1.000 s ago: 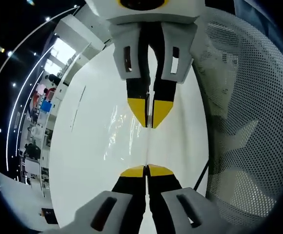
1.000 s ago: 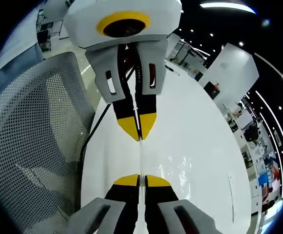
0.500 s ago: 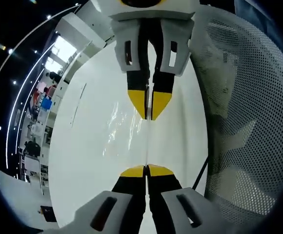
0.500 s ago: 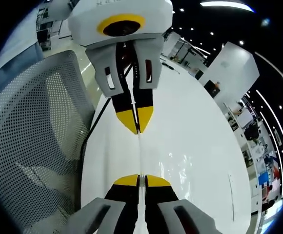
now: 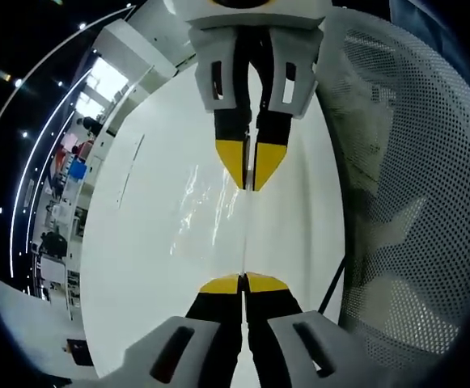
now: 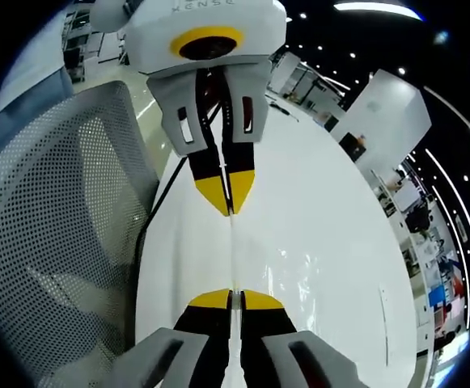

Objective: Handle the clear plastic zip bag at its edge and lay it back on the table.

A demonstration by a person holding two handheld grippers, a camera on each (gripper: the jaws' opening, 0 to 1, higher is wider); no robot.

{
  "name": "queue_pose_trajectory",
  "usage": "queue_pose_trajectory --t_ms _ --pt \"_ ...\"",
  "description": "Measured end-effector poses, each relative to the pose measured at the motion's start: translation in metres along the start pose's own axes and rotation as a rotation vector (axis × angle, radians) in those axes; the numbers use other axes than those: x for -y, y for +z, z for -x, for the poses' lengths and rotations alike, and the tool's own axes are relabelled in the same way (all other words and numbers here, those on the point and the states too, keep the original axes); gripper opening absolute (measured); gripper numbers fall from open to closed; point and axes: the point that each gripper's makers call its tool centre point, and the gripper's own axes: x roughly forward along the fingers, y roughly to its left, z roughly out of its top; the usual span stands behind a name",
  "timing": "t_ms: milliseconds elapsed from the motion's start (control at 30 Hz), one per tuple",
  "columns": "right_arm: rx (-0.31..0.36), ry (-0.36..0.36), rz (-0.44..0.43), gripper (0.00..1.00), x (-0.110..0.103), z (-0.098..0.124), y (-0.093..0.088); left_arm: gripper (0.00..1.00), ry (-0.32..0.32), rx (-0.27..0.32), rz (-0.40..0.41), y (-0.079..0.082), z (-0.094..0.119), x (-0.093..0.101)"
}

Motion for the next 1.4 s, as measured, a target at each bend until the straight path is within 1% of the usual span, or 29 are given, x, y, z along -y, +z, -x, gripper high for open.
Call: queue_pose_trajectory --t_ms 267,967,1000,1400 --pt "-0.005 -0.005 -0.008 0.0 0.0 0.002 -0.004 0.0 0.001 -0.002 -0.001 -0.001 0.0 -0.001" --pt "-0.033 -0.003 0.005 0.0 -0.002 0.005 -0.013 0.0 0.0 -0.005 -0.007 -0.004 0.0 -0.001" --pt "-0.041 -0.005 0.019 0.0 -0.002 0.005 -0.015 0.0 0.0 -0.006 -0.007 -0.005 0.0 -0.001" --pt "-0.058 -0.008 0.009 0.0 -0.002 0.008 -0.022 0.0 0.001 -0.016 -0.003 -0.012 -0.001 0.0"
